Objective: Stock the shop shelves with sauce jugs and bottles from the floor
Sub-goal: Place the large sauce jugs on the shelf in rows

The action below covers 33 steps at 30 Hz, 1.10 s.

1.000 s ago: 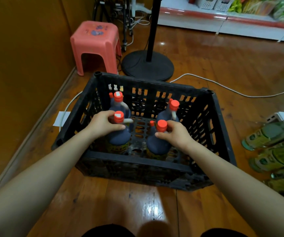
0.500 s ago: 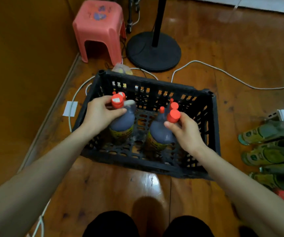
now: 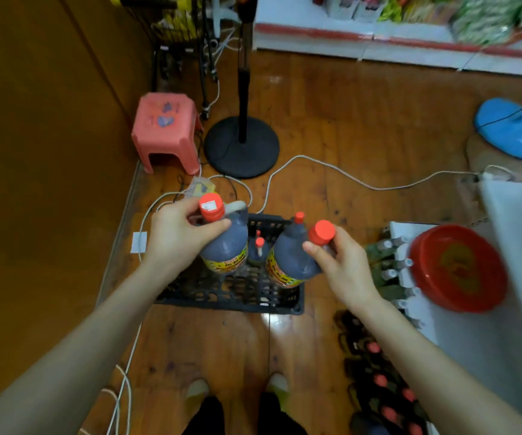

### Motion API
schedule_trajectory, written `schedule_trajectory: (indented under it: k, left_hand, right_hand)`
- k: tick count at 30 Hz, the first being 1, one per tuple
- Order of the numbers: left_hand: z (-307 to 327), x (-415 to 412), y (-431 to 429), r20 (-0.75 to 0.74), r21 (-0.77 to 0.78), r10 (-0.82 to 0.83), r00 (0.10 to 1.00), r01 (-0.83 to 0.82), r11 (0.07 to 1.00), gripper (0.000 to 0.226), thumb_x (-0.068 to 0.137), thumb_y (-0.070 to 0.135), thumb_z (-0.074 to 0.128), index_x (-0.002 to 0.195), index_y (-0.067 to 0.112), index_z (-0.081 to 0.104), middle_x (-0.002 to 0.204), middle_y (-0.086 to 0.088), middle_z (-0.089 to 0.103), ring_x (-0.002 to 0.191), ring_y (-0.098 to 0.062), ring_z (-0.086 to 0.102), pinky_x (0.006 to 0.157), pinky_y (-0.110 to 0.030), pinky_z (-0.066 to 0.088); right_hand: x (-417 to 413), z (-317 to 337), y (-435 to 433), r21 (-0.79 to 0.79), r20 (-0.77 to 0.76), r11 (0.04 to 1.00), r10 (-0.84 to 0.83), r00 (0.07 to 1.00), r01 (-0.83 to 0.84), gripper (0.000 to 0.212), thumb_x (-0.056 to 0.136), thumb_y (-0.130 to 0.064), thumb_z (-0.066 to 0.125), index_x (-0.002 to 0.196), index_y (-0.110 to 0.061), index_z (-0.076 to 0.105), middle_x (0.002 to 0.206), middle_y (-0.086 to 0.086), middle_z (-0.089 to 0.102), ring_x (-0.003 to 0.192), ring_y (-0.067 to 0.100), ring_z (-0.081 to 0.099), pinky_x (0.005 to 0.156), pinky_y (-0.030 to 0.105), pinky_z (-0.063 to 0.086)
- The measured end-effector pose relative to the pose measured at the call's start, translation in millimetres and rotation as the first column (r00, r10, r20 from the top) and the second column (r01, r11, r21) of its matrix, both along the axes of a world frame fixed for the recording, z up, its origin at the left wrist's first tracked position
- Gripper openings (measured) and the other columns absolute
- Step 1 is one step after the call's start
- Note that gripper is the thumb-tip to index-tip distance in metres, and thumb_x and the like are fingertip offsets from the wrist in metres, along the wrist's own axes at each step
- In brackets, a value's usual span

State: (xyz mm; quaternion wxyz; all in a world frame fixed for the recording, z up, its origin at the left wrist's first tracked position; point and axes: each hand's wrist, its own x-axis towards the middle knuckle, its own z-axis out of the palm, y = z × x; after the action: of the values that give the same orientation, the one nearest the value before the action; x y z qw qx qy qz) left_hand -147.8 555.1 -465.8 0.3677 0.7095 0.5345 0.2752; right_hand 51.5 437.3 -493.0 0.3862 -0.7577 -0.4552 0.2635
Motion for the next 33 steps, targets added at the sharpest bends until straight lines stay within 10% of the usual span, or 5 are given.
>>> schedule_trajectory:
  k: [5,10,18,33]
  left_hand:
    - [106,20,-32,0.052,0.02,-0.056,0.997,0.055,0.998,0.032,0.066,0.031,0.079,0.092,0.013,0.072,0.086,-0.005,0.071,0.084,-0.02,0.063,0.078,-0.041,0.052]
    - [189,43,-64,0.08,0.124,-0.212,0.974,0.201,0.972,0.021,0.069,0.016,0.08,0.089,0.013,0.072,0.071,0.005,0.062,0.065,0.003,0.052,0.057,-0.004,0.036]
    - [287,99,-128,0.101,0.268,-0.552,0.827,0.512,0.816,0.02,0.071,0.021,0.078,0.088,0.015,0.071,0.079,0.0,0.065,0.08,-0.015,0.057,0.062,-0.024,0.042]
    - [361,308,-322,0.155,0.308,-0.855,0.495,0.798,0.517,0.022,0.072,0.026,0.077,0.083,0.008,0.071,0.077,-0.009,0.068,0.073,-0.015,0.059,0.061,-0.032,0.044]
  right_hand:
    - [19,106,-49,0.036,0.023,0.996,-0.078,0.997,0.077,0.015,0.083,-0.013,0.066,0.094,-0.017,0.055,0.079,-0.016,0.054,0.074,-0.01,0.052,0.065,0.004,0.036]
    - [27,198,-109,0.081,0.106,0.977,-0.204,0.973,0.196,0.014,0.084,-0.013,0.064,0.084,-0.02,0.053,0.073,-0.016,0.051,0.068,-0.002,0.05,0.06,0.007,0.035]
    - [40,297,-233,0.153,0.113,0.838,-0.541,0.834,0.523,0.01,0.085,-0.016,0.064,0.082,-0.008,0.058,0.079,0.022,0.06,0.076,0.04,0.057,0.068,0.05,0.048]
    - [142,389,-473,0.314,0.191,0.512,-0.859,0.475,0.799,0.015,0.083,-0.015,0.065,0.077,-0.004,0.057,0.072,0.023,0.057,0.067,0.032,0.056,0.066,0.053,0.049]
